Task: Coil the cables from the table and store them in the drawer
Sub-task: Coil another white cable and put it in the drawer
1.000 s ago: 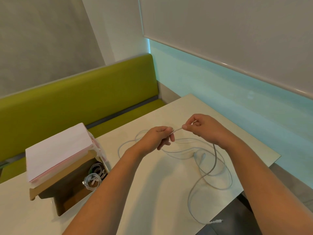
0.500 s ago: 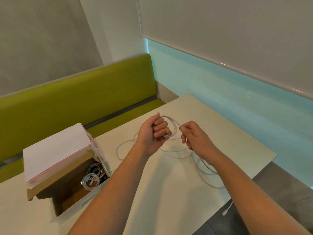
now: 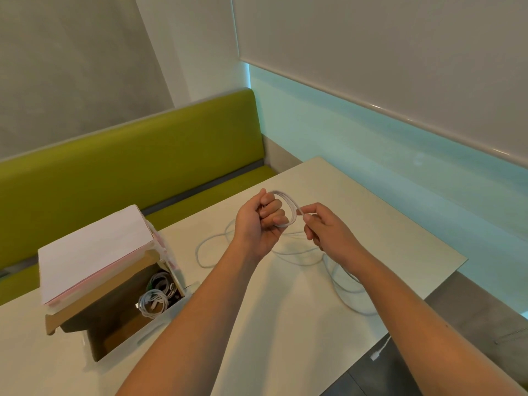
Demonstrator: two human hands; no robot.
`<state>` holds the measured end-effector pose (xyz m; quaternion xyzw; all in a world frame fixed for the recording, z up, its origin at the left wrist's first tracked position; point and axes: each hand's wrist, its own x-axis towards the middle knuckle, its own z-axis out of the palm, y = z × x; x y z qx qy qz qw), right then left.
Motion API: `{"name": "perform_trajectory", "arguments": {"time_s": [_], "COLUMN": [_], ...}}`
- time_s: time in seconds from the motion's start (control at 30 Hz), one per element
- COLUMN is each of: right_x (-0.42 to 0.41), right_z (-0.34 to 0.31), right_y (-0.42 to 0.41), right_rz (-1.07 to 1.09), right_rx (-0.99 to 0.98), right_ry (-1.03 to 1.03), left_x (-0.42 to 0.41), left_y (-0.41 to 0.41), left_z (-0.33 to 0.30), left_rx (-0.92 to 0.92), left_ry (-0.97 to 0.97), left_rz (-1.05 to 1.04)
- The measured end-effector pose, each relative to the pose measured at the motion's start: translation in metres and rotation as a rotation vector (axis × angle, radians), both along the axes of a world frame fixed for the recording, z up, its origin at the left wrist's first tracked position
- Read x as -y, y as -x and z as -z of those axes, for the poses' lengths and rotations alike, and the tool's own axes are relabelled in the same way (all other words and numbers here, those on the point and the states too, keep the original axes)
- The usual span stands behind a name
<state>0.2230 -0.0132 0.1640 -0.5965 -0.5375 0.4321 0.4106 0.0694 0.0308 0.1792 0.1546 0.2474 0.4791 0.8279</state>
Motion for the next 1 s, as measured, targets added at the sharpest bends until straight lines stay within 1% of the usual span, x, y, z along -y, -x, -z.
{"name": "perform_trajectory", "arguments": {"time_s": [0.1,0.17,0.33,0.4,0.43,0.57,0.63,0.67,0.7,0.77,0.83,0.87,1.0], "right_x": [0.0,-0.001,0.001,0.002,0.002,0.002,0.002,0.002,0.002,0.001,-0.001,-0.002,-0.006], "right_z": [-0.005,-0.009,-0.009,-0.005,-0.004,-0.006,-0.008,-0.009,-0.01,-0.013,-0.013,-0.013,-0.013], "right_y": [0.002,0.003,0.006,0.005,0.005,0.004,0.003,0.003,0.002,-0.001,-0.005,-0.006,-0.008], "right_rz": [0.015,0.044,0.049,0.031,0.026,0.039,0.08,0.103,0.122,0.138,0.127,0.122,0.133], "right_rx": [-0.058,-0.064,0.123,0.193,0.19,0.01,-0.074,-0.09,-0.085,-0.017,0.119,0.189,0.418], "right_ry": [0.022,0.001,-0.116,-0.126,-0.11,-0.008,0.01,0.012,0.007,-0.016,-0.032,-0.038,-0.048], "left_x": [0.002,0.003,0.005,0.005,0.006,0.008,0.009,0.009,0.009,0.009,0.009,0.009,0.002], "left_y": [-0.001,-0.003,-0.006,-0.006,-0.006,-0.005,-0.006,-0.006,-0.005,-0.003,-0.002,-0.003,-0.01], "left_z": [0.002,0.004,0.004,0.005,0.006,0.01,0.01,0.009,0.008,0.007,0.006,0.003,0.005], "left_rx": [-0.077,-0.111,-0.16,-0.158,-0.149,-0.131,-0.183,-0.247,-0.35,-0.634,-0.892,-0.989,-1.279], "left_ry": [0.007,0.004,-0.018,-0.018,-0.015,-0.029,-0.062,-0.097,-0.144,-0.253,-0.35,-0.399,-0.571], "left_rz": [-0.021,-0.017,-0.014,-0.012,-0.01,0.003,0.018,0.022,0.023,0.025,0.019,0.012,-0.059]}}
